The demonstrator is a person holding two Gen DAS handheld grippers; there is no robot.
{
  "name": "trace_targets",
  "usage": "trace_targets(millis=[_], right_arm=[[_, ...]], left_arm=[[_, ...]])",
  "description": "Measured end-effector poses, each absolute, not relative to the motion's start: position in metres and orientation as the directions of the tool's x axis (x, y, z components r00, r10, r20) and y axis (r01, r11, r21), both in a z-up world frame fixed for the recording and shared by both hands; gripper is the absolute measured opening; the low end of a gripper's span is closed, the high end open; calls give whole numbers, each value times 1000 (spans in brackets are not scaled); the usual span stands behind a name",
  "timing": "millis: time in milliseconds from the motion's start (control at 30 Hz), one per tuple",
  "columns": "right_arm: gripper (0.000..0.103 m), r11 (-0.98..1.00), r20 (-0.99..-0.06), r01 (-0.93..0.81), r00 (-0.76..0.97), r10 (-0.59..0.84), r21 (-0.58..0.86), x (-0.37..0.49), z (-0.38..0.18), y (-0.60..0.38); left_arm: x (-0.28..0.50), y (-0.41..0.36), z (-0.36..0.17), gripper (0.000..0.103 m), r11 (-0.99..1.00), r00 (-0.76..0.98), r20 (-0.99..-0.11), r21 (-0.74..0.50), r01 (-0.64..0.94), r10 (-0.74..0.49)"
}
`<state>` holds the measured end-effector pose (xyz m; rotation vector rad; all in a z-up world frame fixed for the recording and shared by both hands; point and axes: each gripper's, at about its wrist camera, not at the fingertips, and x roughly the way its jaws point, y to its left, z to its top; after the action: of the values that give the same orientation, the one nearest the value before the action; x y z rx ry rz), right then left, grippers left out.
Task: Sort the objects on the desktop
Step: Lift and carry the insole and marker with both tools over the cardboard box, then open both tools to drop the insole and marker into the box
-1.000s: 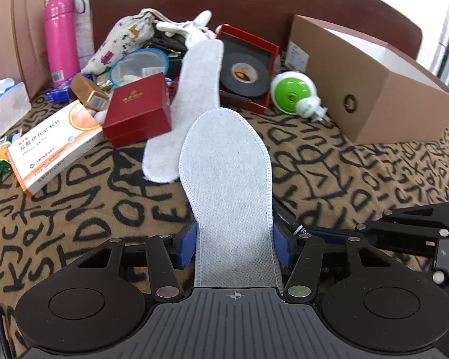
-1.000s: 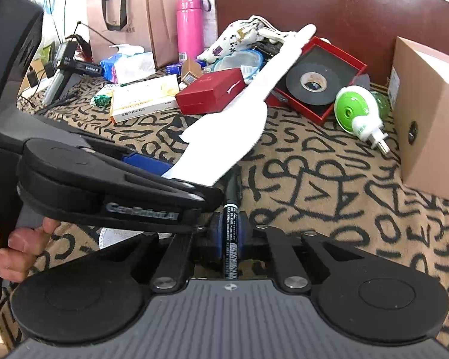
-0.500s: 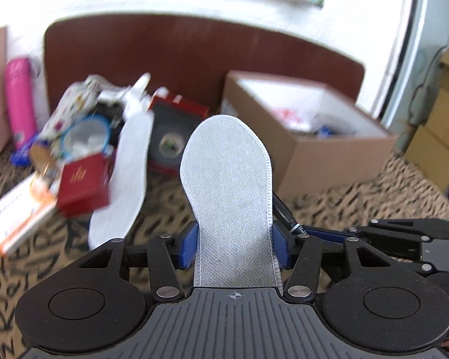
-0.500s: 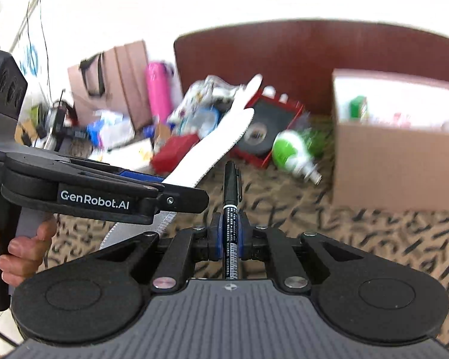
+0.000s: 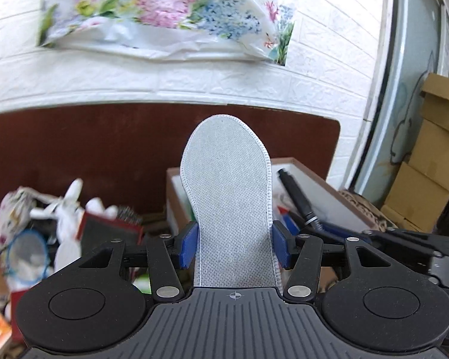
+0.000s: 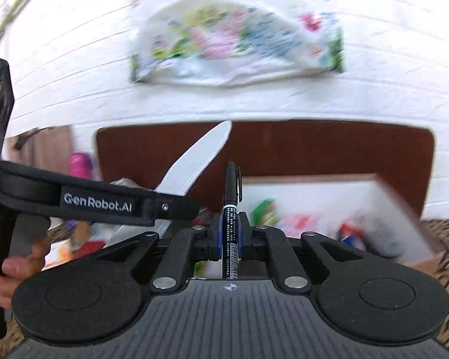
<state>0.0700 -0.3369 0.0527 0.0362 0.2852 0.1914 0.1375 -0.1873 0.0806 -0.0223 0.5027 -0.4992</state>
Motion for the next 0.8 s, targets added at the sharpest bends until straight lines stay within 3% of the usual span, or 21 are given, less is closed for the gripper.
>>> trace_targets(millis=[633,700,733,767,800], right_arm=[[11,995,-459,63,888,-20,78,190,8,-437],[11,995,-476,64,879,-20,77,196,2,-439],[11,995,-480,68,877,-26,71,197,0,-439],[15,995,-480,75,877,-36,64,199,-1,-439],[29,995,-482,79,875,-43,55,198,-2,-438]], left_arm=[[242,-269,22,55,883,689,-579,-129,451,-437],[245,-271,20,60,880,685,-582,-125,458,-438],[245,-272,20,72,878,683,-582,-124,462,-442],[245,-272,19,73,878,685,-579,-121,464,-442],[243,-271,19,76,879,694,-571,-114,463,-440]])
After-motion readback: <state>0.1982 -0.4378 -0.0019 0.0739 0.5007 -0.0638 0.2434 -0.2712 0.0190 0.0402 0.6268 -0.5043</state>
